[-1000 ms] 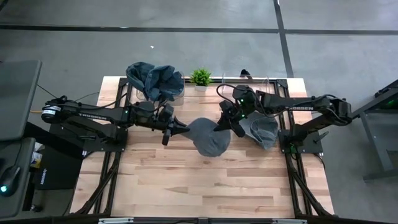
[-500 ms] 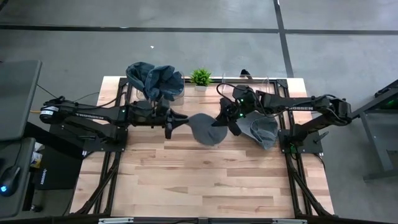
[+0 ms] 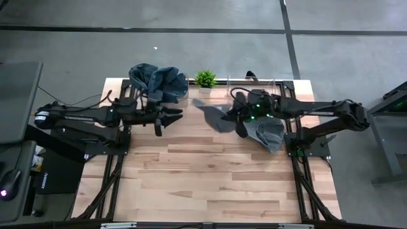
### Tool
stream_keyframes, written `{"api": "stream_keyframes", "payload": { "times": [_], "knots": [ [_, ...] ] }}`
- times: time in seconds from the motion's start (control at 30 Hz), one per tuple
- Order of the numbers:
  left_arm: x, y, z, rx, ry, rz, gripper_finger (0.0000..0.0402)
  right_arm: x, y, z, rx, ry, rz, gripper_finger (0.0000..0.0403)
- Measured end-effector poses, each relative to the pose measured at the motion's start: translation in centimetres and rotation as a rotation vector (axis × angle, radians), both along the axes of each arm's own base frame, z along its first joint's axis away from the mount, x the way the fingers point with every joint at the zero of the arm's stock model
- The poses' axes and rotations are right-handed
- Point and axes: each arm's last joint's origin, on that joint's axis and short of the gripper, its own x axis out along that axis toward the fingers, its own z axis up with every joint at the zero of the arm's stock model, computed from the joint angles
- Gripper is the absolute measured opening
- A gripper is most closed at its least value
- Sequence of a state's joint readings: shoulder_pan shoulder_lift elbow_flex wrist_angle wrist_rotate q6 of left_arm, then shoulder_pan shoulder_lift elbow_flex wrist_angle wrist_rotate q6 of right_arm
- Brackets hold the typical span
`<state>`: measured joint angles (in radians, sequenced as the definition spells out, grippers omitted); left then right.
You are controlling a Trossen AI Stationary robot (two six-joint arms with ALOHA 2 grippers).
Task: Pick & Place hat
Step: Put the left gray cap into the right transparent bin
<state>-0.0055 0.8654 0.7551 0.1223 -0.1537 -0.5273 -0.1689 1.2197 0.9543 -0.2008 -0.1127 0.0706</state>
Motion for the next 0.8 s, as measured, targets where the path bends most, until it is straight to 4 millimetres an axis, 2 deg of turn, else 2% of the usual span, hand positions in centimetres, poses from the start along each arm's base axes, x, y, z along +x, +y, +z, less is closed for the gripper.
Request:
{"api": "stream_keyframes", "payload": {
  "times": [0.27, 0.47, 0.63, 0.8],
  "knots": [
    [-0.7, 0.3, 0.5, -0.003, -0.031, 0.089, 0.0115, -2.6, 1.3, 1.3, -0.23, 0.067, -0.263, 0.0012],
    [-0.4, 0.3, 0.3, -0.048, -0.029, 0.092, 0.0115, -3.3, 1.6, 2.8, -0.406, 0.243, -0.347, 0.0012],
    [0.0, 0.2, 0.0, -0.083, -0.019, 0.09, 0.0115, -2.9, 1.1, 4.2, -0.572, 0.459, -0.338, 0.0012],
    [0.0, 0.2, -0.1, -0.083, -0.014, 0.086, 0.0115, -1.3, 0.2, 4.2, -0.729, 0.733, -0.289, 0.0012]
  ]
}}
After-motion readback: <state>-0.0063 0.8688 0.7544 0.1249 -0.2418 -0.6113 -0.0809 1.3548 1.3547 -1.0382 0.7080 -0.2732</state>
